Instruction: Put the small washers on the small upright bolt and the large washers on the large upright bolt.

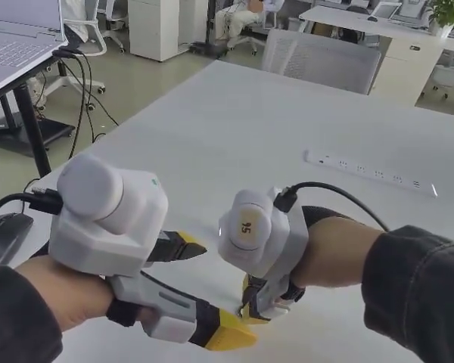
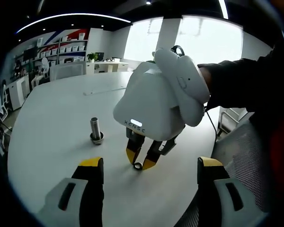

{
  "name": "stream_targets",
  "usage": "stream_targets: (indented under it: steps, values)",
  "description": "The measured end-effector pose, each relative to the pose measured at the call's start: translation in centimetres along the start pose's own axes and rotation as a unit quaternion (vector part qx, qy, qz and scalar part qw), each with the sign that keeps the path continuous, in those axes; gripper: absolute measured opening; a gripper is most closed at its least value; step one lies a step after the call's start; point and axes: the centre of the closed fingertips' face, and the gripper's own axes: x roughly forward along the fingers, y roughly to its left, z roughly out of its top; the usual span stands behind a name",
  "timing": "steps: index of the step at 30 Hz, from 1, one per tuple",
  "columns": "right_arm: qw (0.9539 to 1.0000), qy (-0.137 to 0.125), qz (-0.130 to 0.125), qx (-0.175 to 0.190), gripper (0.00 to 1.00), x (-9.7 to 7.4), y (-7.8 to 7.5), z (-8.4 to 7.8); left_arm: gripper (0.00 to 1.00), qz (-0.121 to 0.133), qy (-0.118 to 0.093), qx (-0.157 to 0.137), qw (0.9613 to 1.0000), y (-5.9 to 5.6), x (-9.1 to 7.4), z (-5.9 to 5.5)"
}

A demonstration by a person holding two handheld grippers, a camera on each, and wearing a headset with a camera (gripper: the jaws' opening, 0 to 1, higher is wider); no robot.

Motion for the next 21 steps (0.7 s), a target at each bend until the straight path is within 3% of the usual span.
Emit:
stream_targets:
  steps: [21]
  values:
    - [1.0000,0.002,0.001,0.009,0.14,-0.37,-0.31,-0.61,0.80,0.000,0.002,-0.001,1.0000,0.10,-0.07,0.09]
